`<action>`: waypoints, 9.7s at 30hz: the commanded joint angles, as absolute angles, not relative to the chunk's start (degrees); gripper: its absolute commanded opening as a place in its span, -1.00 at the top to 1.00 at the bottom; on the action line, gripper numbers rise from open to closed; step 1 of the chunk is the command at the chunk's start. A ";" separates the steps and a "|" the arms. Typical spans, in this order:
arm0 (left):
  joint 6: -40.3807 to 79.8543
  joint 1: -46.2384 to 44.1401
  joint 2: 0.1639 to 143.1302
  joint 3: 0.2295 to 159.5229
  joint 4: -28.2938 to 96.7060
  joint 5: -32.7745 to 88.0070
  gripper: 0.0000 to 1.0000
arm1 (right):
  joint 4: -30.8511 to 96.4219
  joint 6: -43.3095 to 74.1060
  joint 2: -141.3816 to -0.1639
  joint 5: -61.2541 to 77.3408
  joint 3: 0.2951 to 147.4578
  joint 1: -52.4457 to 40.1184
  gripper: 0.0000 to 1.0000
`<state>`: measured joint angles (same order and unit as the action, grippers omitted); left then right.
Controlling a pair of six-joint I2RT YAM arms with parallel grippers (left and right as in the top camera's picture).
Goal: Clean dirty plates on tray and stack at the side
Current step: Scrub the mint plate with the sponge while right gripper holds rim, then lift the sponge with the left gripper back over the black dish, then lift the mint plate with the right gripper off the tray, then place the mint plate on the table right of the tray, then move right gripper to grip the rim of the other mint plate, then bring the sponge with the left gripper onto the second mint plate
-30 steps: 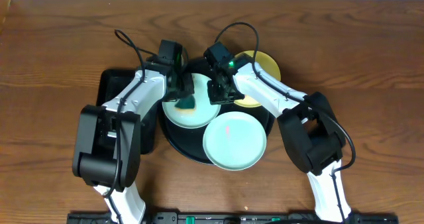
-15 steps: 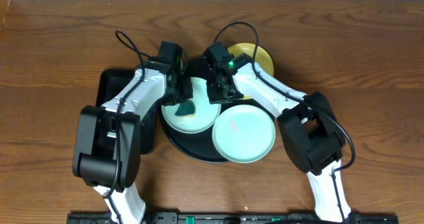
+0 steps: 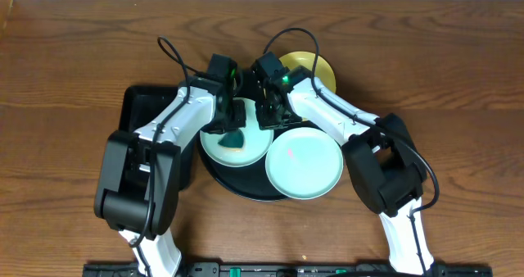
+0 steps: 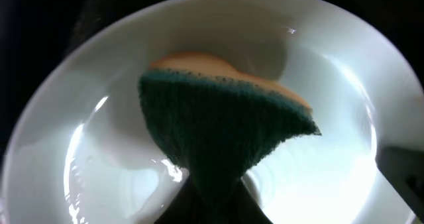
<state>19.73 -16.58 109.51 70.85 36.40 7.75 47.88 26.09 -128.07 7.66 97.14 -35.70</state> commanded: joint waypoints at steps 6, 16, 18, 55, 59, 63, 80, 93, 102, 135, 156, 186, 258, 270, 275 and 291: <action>29.58 -17.15 110.19 70.43 42.24 -4.05 0.85 | 48.01 26.06 -130.19 6.46 97.43 -36.10 0.98; 9.23 -17.12 110.19 70.41 41.30 22.92 0.85 | 48.01 26.06 -130.19 6.46 97.41 -36.10 0.98; 16.19 -17.12 110.19 70.41 41.17 15.66 0.85 | 48.01 26.06 -130.19 6.46 97.41 -36.10 0.98; 32.64 -17.21 107.87 72.66 43.53 -10.04 0.86 | 48.45 26.06 -130.19 6.44 97.43 -36.05 0.98; 31.14 -17.19 103.59 74.08 44.53 -7.79 0.85 | 48.56 26.06 -130.19 6.46 97.43 -36.05 0.98; 28.60 -17.06 97.47 75.90 46.57 -5.54 0.85 | 48.71 26.06 -130.19 6.46 97.43 -36.03 0.98; 23.55 -2.37 85.45 76.73 53.93 -5.58 0.85 | 48.62 26.09 -131.39 8.49 97.41 -36.10 0.98; 22.70 1.87 85.52 76.73 54.00 -5.58 0.85 | 51.96 21.02 -123.76 4.01 102.74 -36.73 0.98; 22.72 1.87 85.52 76.73 53.98 -5.56 0.85 | 52.27 14.76 -115.74 -18.09 102.74 -40.88 0.98; 22.72 1.87 85.52 76.73 55.09 -5.56 0.85 | 44.82 6.22 -108.51 -73.12 102.74 -60.66 0.98; 22.72 1.87 85.52 76.73 56.53 -5.56 0.85 | 61.23 15.44 -103.70 10.96 102.74 -23.77 0.98; 22.70 1.87 85.52 76.73 56.55 -5.56 0.85 | 50.37 8.03 -99.53 6.04 72.42 11.94 0.97; 22.52 1.85 85.52 76.73 56.31 -5.52 0.85 | 48.97 20.82 -105.45 15.92 71.42 -25.50 0.98; 22.52 1.80 85.52 76.73 56.29 -4.91 0.85 | 39.11 36.40 -110.39 12.29 71.42 -33.50 0.98; 22.52 1.80 85.54 76.73 56.31 -4.89 0.85 | 38.59 35.70 -110.39 12.80 71.48 -33.23 0.55; 21.74 -6.00 87.64 75.85 55.94 -0.36 0.85 | 37.04 32.12 -111.72 14.20 71.46 -32.84 0.97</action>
